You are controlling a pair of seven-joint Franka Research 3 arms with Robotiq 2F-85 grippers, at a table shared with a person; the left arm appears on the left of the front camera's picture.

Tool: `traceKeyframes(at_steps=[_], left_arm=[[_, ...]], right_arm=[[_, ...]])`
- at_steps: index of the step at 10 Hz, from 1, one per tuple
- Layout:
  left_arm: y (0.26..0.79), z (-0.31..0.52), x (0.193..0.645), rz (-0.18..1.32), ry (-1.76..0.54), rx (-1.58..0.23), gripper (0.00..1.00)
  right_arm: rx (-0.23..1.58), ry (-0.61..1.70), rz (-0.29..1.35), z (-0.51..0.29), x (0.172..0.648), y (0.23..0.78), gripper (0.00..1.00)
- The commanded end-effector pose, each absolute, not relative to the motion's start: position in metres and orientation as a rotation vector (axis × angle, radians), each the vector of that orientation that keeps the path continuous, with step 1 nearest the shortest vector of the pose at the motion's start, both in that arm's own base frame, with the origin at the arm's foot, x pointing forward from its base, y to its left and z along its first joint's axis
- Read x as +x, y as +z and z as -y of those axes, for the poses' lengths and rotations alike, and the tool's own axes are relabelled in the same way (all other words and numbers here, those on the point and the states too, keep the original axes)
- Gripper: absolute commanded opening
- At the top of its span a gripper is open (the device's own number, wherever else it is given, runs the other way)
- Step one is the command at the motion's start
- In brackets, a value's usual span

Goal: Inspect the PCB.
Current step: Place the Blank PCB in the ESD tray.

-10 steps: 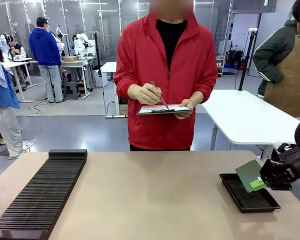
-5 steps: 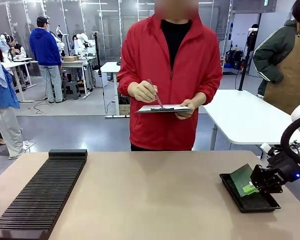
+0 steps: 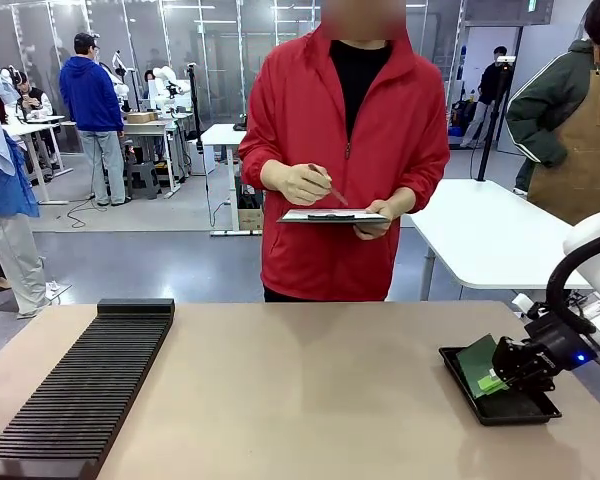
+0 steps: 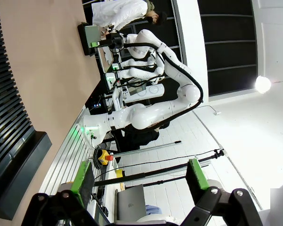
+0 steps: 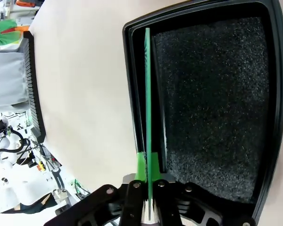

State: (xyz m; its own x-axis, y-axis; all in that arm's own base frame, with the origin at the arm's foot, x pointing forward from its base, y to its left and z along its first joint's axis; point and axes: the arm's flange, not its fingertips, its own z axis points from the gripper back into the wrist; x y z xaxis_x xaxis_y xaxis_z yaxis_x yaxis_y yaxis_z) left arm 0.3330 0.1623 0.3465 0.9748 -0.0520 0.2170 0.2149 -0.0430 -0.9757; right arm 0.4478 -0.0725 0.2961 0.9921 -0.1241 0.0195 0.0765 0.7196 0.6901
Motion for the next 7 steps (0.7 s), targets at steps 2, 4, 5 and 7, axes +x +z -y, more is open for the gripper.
traceKeyframes(at_steps=[2,4,5,7], left_arm=[[0.3466,-0.1624,0.3325,0.129,-0.217,-1.602,1.00],[0.3466,-0.1624,0.3325,0.129,-0.217,-1.602,1.00],[0.3466,-0.1624,0.3325,0.129,-0.217,-1.602,1.00],[0.3466,-0.1624,0.3325,0.129,-0.217,-1.602,1.00]], right_arm=[[0.741,-0.112,0.082,0.0692,0.4553,0.2805,0.03],[0.744,-0.111,0.084,0.0680,0.4544,0.2813,0.24],[0.743,-0.112,0.083,0.0683,0.4529,0.2820,0.34],[0.710,-0.110,0.096,0.0685,0.4490,0.2852,0.66]])
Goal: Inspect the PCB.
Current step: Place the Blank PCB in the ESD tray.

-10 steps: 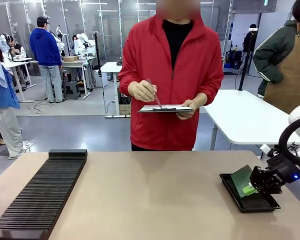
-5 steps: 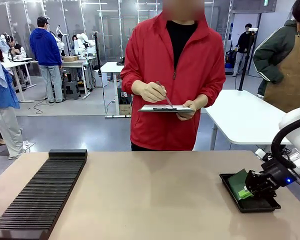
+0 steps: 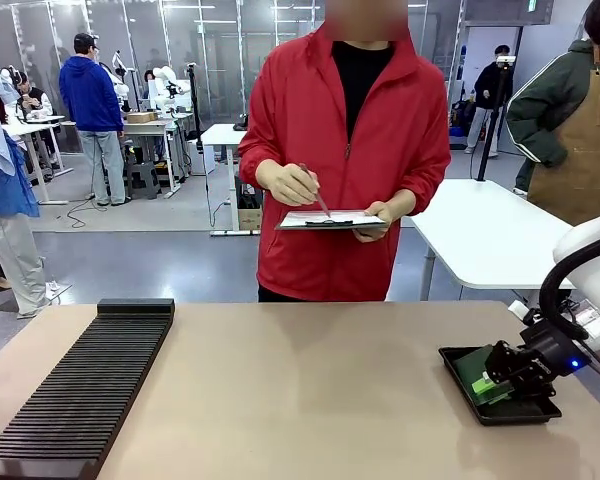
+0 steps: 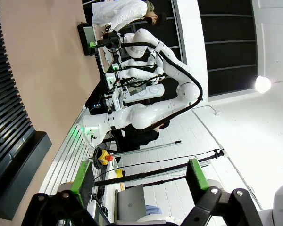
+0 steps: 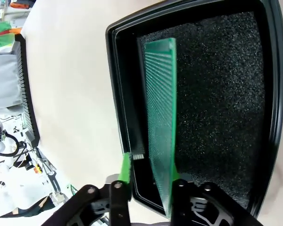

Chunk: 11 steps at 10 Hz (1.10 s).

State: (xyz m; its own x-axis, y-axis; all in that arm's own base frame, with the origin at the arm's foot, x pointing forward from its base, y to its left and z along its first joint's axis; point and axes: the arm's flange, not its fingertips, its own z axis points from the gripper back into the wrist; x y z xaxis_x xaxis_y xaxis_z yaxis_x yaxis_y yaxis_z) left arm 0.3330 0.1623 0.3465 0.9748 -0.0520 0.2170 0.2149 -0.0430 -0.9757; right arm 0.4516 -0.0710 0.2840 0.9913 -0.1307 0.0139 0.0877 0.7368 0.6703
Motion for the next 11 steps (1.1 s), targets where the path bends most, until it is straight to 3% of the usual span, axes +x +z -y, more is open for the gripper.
traceKeyframes(at_steps=[1,3,5,6,7,11], left_arm=[[0.347,-0.162,0.332,0.129,-0.217,-1.602,1.00],[0.347,-0.162,0.332,0.129,-0.217,-1.602,1.00],[0.347,-0.162,0.332,0.129,-0.217,-1.602,1.00],[0.347,-0.162,0.332,0.129,-0.217,-1.602,1.00],[0.347,-0.162,0.332,0.129,-0.217,-1.602,1.00],[0.347,-0.162,0.332,0.129,-0.217,-1.602,1.00]], right_arm=[[0.705,-0.110,0.102,0.069,0.448,0.287,0.87],[0.676,-0.103,0.114,0.068,0.446,0.291,1.00],[0.640,-0.094,0.139,0.068,0.442,0.305,1.00],[0.629,-0.100,0.155,0.069,0.441,0.316,0.95],[0.628,-0.107,0.174,0.071,0.441,0.326,1.00],[0.492,-0.113,0.194,0.073,0.443,0.350,1.00]])
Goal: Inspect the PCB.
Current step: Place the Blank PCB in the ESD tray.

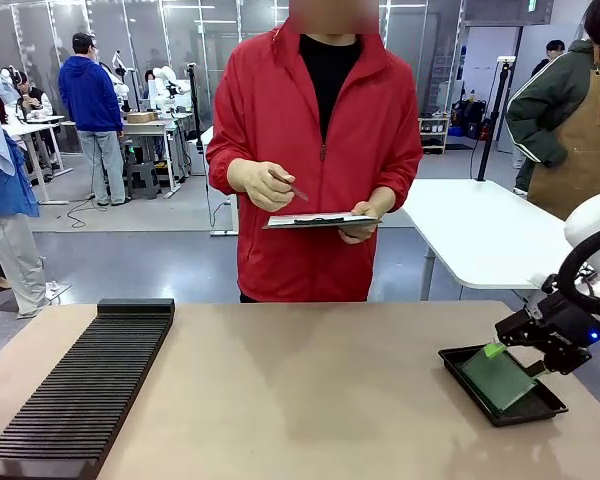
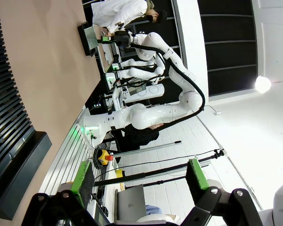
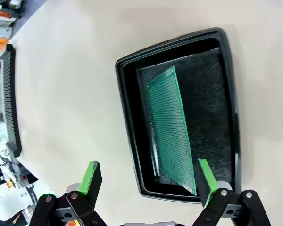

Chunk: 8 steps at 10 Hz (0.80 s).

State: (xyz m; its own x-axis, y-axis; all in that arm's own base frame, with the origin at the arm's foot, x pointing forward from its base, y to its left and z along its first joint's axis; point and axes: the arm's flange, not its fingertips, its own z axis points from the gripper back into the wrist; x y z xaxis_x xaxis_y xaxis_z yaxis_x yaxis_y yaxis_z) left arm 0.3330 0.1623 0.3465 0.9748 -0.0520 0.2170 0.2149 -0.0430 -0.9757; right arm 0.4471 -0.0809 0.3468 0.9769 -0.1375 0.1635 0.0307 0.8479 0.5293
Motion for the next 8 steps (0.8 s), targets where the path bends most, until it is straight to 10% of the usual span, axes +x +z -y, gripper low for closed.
traceKeyframes(at_steps=[1,8], left_arm=[[0.347,-0.162,0.332,0.129,-0.217,-1.602,1.00],[0.347,-0.162,0.332,0.129,-0.217,-1.602,1.00]], right_arm=[[0.490,-0.116,0.199,0.072,0.443,0.353,1.00],[0.514,-0.097,0.221,0.074,0.448,0.364,1.00]])
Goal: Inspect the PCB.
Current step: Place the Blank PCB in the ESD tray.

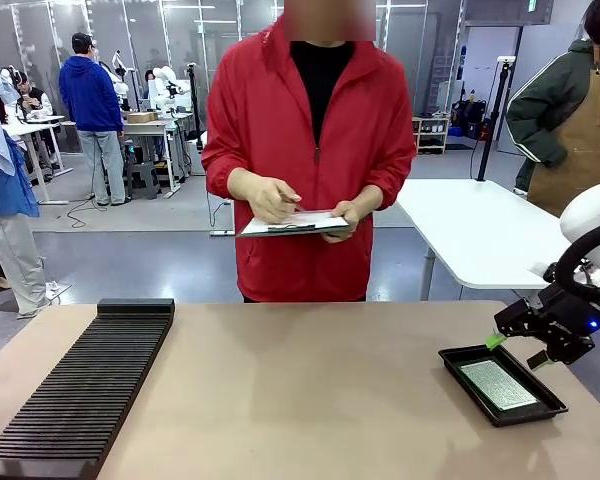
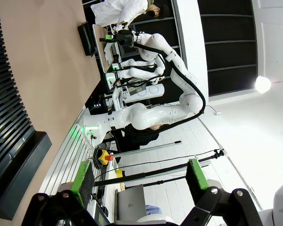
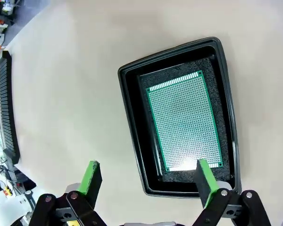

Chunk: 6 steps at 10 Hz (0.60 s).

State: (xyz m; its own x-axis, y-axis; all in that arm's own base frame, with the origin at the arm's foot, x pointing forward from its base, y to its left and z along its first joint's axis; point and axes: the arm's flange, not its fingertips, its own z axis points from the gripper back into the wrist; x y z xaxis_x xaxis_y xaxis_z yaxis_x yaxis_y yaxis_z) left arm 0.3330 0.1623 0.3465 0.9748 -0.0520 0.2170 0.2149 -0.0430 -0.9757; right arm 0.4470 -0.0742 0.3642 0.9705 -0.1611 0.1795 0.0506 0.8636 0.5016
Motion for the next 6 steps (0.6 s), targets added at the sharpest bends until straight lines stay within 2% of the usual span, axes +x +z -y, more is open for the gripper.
traceKeyframes(at_steps=[1,6], left_arm=[[0.3466,-0.1624,0.3325,0.129,-0.217,-1.602,1.00],[0.3466,-0.1624,0.3325,0.129,-0.217,-1.602,1.00]], right_arm=[[0.514,-0.097,0.221,0.0740,0.4485,0.3637,1.00],[0.514,-0.097,0.221,0.0740,0.4485,0.3637,1.00]])
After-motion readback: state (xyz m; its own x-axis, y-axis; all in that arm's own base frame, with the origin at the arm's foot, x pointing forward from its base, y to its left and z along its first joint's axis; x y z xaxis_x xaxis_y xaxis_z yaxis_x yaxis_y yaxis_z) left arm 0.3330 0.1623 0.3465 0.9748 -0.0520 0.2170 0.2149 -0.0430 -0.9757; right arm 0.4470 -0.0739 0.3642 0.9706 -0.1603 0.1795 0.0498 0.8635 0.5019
